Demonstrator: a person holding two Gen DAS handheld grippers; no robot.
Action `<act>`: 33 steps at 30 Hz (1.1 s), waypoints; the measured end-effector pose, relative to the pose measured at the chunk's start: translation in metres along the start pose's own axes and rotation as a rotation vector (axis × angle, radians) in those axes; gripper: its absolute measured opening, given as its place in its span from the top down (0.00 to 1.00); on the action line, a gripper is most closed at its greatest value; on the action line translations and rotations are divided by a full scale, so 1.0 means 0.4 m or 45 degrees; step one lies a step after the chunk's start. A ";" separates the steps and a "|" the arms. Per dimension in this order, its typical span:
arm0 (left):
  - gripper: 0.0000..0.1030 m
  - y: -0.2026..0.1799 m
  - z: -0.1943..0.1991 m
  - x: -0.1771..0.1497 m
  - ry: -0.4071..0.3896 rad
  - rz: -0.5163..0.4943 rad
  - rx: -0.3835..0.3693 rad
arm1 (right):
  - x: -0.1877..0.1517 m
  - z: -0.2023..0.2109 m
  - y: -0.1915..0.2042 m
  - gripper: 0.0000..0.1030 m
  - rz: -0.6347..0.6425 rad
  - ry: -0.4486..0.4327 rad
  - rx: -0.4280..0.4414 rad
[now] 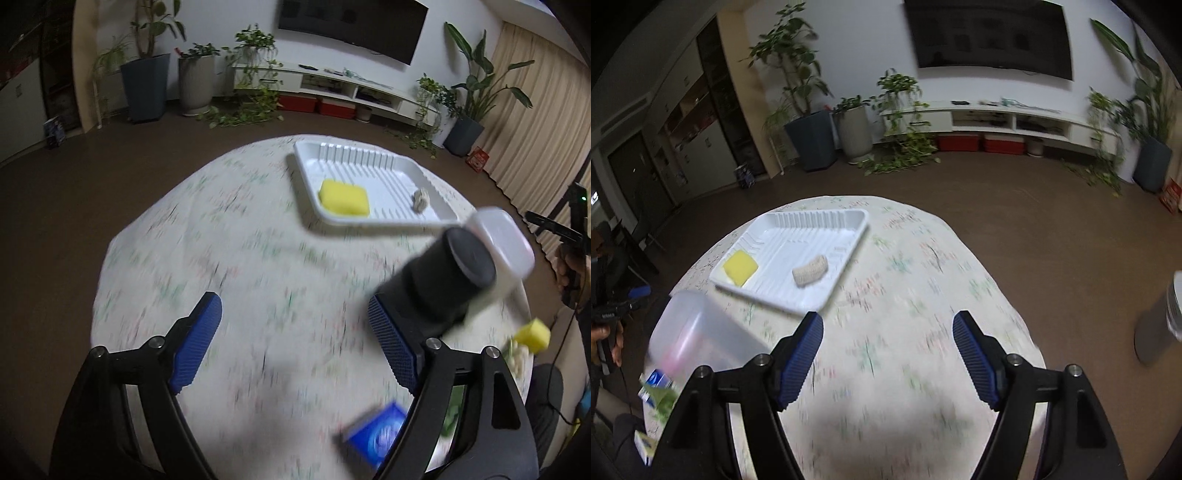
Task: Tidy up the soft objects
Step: 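Withdraw both open tools from the tray back toward the table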
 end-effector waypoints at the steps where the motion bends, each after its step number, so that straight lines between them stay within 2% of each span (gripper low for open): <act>1: 0.21 0.003 0.020 -0.026 -0.004 0.010 -0.002 | -0.021 0.023 -0.002 0.26 -0.013 -0.005 -0.003; 8: 0.21 0.009 0.101 -0.162 -0.008 0.081 -0.011 | -0.139 0.114 0.019 0.22 -0.058 -0.029 0.009; 17: 0.20 -0.017 0.188 -0.251 -0.034 0.115 -0.013 | -0.254 0.158 0.075 0.22 -0.132 -0.020 0.055; 22: 0.20 -0.046 0.218 -0.311 -0.017 0.106 0.022 | -0.324 0.199 0.116 0.22 -0.162 0.039 0.040; 27: 0.20 -0.124 0.251 -0.384 -0.030 0.077 -0.015 | -0.398 0.236 0.170 0.22 -0.218 0.126 0.034; 33: 0.18 -0.237 0.268 -0.455 -0.077 0.049 -0.077 | -0.469 0.241 0.265 0.21 -0.216 0.170 0.041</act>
Point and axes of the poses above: each gripper's, at about its wrist camera, not at the fingertips, and z roughly against the way its jaws point, y to its left, x to its top, the point moved 4 cm from there along -z, roughly the way its jaws point, and after that the axes turned 7 degrees about z, right-handed, at the moved point
